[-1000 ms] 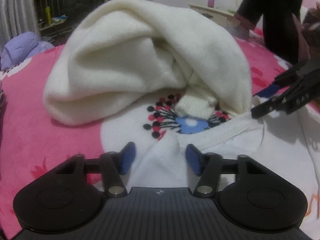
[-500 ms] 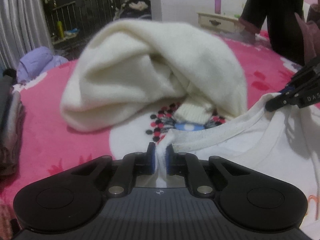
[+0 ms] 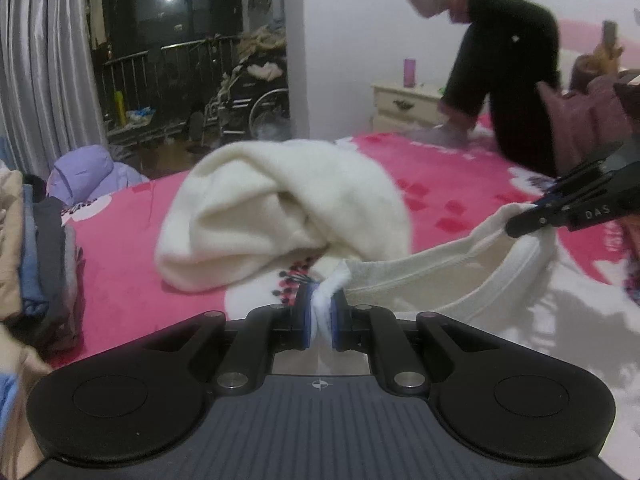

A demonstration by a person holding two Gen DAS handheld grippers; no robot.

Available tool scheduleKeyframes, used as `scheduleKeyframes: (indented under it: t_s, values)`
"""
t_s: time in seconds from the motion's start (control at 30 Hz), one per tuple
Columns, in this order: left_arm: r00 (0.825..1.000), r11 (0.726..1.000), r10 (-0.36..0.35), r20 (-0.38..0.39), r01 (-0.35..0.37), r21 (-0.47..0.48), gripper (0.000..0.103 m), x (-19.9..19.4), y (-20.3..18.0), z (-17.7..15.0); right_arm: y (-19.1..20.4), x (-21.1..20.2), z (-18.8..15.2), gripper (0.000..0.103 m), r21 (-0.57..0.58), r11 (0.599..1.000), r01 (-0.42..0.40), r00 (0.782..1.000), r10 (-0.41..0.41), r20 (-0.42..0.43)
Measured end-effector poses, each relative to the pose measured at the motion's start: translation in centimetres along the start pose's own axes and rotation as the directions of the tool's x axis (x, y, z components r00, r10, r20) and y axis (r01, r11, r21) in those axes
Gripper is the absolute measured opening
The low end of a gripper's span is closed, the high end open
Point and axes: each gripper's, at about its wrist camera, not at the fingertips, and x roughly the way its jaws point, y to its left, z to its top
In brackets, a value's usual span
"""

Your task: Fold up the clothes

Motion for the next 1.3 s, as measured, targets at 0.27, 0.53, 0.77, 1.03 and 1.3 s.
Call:
scheduleKeyframes:
  t_s: [0.27, 0.53, 0.77, 1.03, 1.3]
  values:
    - [0.992, 0.992, -0.123, 0.02, 0.123, 0.02, 0.007, -8.1, -2.7, -3.3, 3.5, -6.9, -4.6, 0.008, 0.019, 0.997, -0.074, 0.997, 0.073, 0.032]
    - [0.973, 0.973, -0.223, -0.051, 0.225, 0.042, 0.007, -13.8, -6.1, -8.3, 6.7, -11.9, -11.7, 0.008, 0.109, 0.988, -0.111, 0.994, 0.11, 0.01]
    - [0.949, 0.955, -0.281, -0.141, 0.291, 0.056, 0.007, -17.1, -8.6, -12.3, 9.2, -15.1, -17.4, 0.008, 0.202, 0.972, -0.122, 0.992, 0.125, -0.005]
    - [0.919, 0.934, -0.326, -0.221, 0.349, 0.073, 0.007, -19.7, -10.4, -15.1, 11.2, -17.9, -21.0, 0.008, 0.247, 0.958, -0.146, 0.986, 0.16, -0.041]
    - [0.863, 0.897, -0.396, -0.312, 0.437, 0.071, 0.007, -21.7, -11.2, -16.8, 13.6, -20.1, -23.3, 0.008, 0.229, 0.956, -0.181, 0.971, 0.211, -0.113]
